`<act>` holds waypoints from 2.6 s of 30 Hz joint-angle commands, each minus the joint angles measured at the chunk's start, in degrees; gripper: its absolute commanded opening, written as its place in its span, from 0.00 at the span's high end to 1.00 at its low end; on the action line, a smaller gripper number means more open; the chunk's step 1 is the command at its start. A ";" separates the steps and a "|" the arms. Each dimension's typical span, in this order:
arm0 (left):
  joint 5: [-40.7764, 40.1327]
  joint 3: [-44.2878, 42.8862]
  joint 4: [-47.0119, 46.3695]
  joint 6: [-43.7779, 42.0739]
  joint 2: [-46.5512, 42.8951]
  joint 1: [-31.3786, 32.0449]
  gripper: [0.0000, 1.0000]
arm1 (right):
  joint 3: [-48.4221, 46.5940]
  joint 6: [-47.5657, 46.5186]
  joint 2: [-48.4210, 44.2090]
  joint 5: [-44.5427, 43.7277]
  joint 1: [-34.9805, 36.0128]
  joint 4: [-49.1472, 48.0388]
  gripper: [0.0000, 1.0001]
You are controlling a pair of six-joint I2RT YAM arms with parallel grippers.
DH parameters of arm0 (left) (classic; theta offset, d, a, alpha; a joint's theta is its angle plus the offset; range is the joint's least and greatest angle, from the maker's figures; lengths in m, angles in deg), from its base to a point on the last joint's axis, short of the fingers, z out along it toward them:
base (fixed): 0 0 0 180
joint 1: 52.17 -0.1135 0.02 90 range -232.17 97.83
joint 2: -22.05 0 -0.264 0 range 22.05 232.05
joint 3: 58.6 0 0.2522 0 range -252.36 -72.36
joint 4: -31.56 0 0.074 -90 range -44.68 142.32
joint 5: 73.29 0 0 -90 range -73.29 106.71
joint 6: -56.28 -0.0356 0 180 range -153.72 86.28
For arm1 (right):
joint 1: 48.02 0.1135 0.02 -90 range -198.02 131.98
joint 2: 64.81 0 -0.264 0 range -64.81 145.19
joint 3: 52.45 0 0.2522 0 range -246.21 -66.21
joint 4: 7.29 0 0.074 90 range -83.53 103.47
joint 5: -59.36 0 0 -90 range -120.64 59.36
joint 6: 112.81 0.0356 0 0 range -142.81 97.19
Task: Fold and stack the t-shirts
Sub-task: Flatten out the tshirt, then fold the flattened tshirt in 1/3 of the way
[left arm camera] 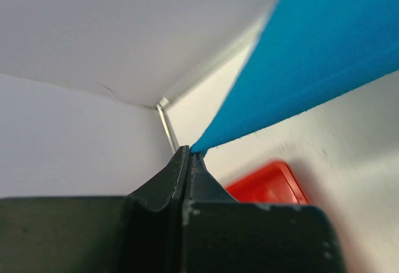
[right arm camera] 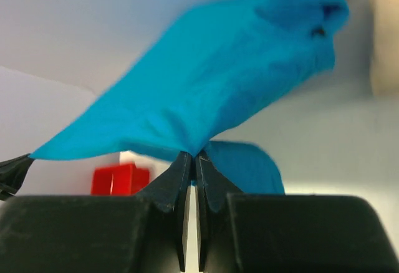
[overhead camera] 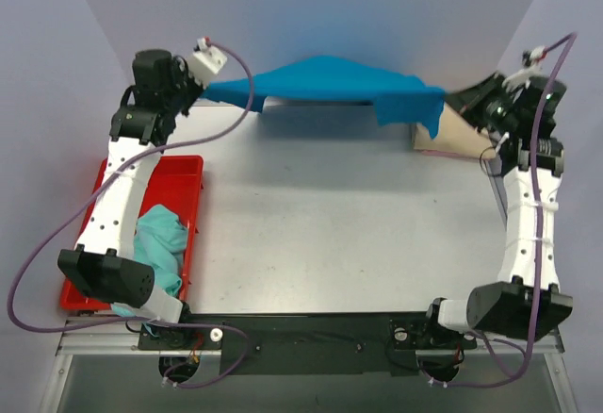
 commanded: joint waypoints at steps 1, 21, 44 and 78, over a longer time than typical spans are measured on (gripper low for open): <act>4.00 18.95 0.30 -4.60 -12.21 -0.64 1.00 | 25.38 -4.72 -14.56 -3.71 -0.74 7.96 1.00; 14.38 65.59 13.41 -10.59 -27.88 1.91 1.00 | 63.53 -6.49 -35.86 -11.90 -1.10 23.38 1.00; 7.00 46.69 -1.28 -3.90 2.28 2.69 1.00 | 49.03 -17.65 6.50 -10.93 -0.30 4.19 1.00; 5.86 55.65 -4.44 3.22 1.13 9.73 0.62 | 58.60 -13.96 -6.95 -22.62 5.52 5.78 1.00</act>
